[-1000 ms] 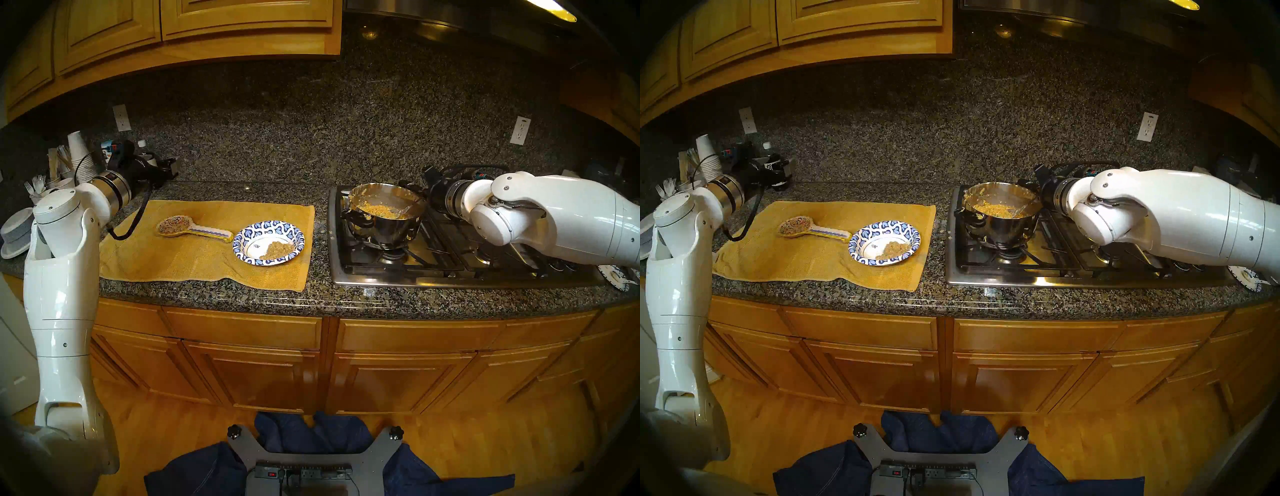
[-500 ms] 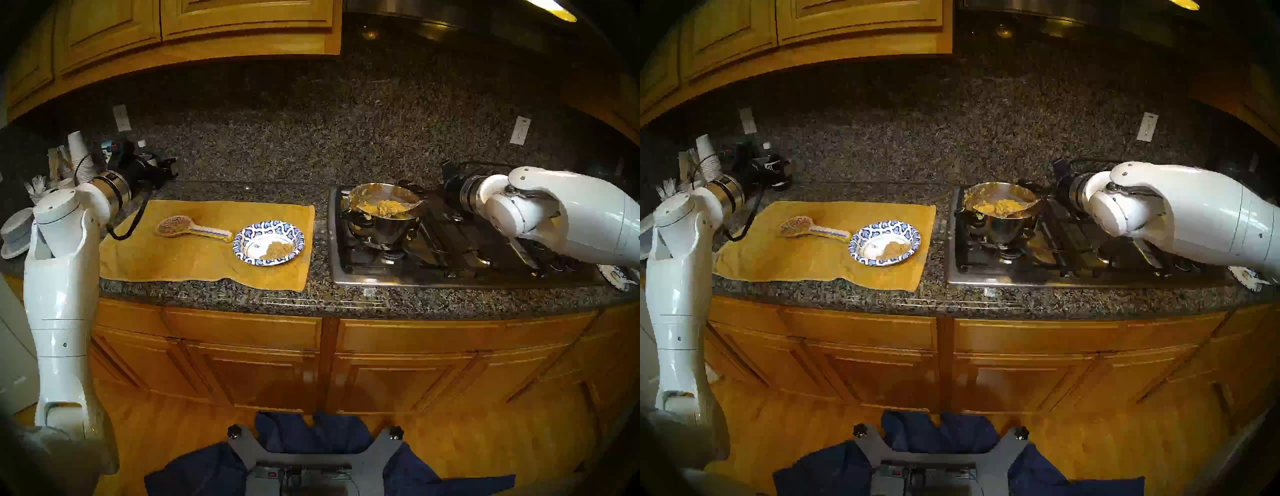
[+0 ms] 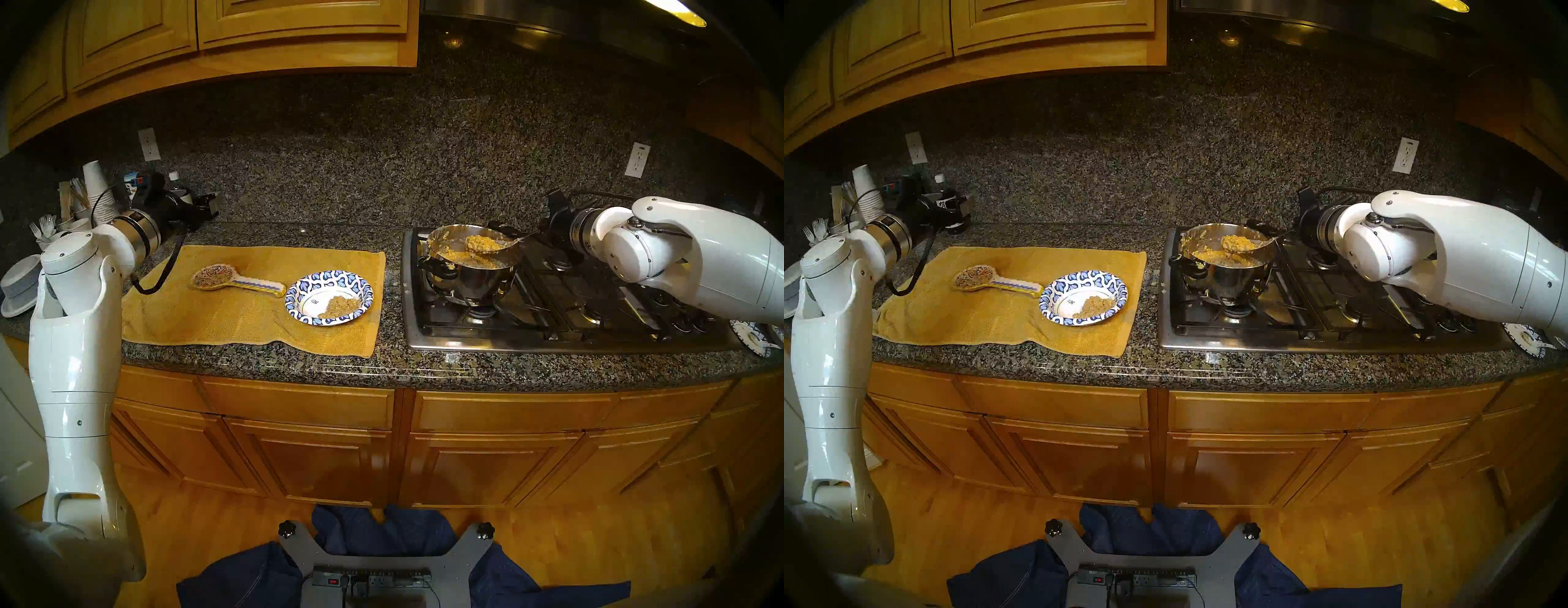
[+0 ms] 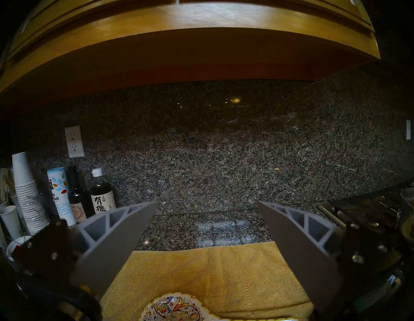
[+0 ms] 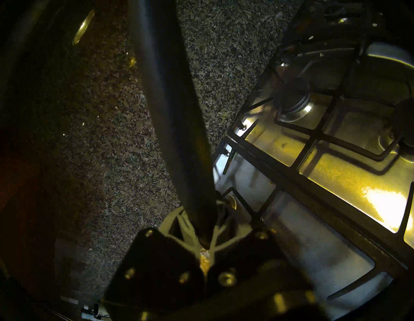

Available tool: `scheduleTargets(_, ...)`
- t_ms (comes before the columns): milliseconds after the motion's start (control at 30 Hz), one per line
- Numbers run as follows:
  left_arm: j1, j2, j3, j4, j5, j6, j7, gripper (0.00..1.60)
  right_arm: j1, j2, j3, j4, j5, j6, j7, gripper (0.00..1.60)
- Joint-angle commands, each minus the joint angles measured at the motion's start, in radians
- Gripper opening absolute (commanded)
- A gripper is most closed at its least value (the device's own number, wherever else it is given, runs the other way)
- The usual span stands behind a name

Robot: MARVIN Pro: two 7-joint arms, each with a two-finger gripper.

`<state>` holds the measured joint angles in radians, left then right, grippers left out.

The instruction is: Scoop oatmeal into bowl

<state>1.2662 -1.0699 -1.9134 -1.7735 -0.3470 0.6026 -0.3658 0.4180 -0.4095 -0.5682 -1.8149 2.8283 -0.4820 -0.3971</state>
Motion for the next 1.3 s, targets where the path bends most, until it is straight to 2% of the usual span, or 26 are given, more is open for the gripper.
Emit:
scheduleTargets(0,-0.032,0.008,-0.005,-0.027,-0.003,-0.015,-0.002,1.6,0.056,-0.006,0.059,0.003,-0.004,-0.007,0.038,0.0)
scheduleTargets(1033,-0.032,0.009,-0.004,-0.027,-0.005,-0.017,-0.001,1.6,0.053,0.005,0.07,-0.022,0.008,-0.007,0.06,0.0)
scheduleTargets(1267,-0.031,0.009,-0.004,-0.027,-0.006,-0.016,0.0,1.6,0.054,-0.021,0.079,-0.044,0.011,0.005,0.069,0.0)
